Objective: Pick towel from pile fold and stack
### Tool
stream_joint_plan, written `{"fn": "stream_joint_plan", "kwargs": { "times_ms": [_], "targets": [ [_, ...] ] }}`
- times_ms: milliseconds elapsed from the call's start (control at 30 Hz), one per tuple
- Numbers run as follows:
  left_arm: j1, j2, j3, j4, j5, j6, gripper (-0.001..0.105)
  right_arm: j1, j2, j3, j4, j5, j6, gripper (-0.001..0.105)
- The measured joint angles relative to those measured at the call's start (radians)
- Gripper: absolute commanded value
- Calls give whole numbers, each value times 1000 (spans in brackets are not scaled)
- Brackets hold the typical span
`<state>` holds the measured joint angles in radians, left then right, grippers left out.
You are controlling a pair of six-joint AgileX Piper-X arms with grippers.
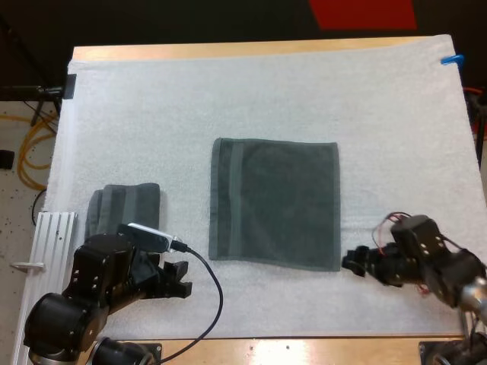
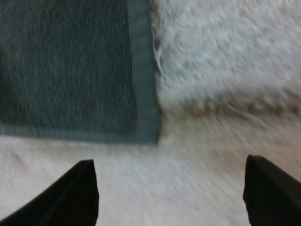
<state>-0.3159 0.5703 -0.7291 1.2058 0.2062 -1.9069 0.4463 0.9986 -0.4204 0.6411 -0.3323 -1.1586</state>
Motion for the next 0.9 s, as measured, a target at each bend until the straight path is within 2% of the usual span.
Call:
{"fn": "stream_joint_plan", "kwargs": {
  "times_ms": [267,533,600,700,800,867,900],
  "targets": [
    [0,0,1,-30,9,-26,52,0,260,0,-205,-151,76,63],
    [0,0,1,-32,9,-30,52,0,347,-13,-321,-231,98,62],
    [0,0,1,-32,9,-30,52,0,355,-13,-333,-242,98,57],
    [0,0,1,-32,9,-30,52,0,364,-13,-335,-242,98,40],
    [0,0,1,-32,9,-30,52,0,372,-9,-337,-229,98,19],
    [0,0,1,-33,9,-30,52,0,376,-4,-336,-212,98,0],
    [0,0,2,-33,9,-30,52,0,378,-4,-334,-206,96,0]
  ]
}}
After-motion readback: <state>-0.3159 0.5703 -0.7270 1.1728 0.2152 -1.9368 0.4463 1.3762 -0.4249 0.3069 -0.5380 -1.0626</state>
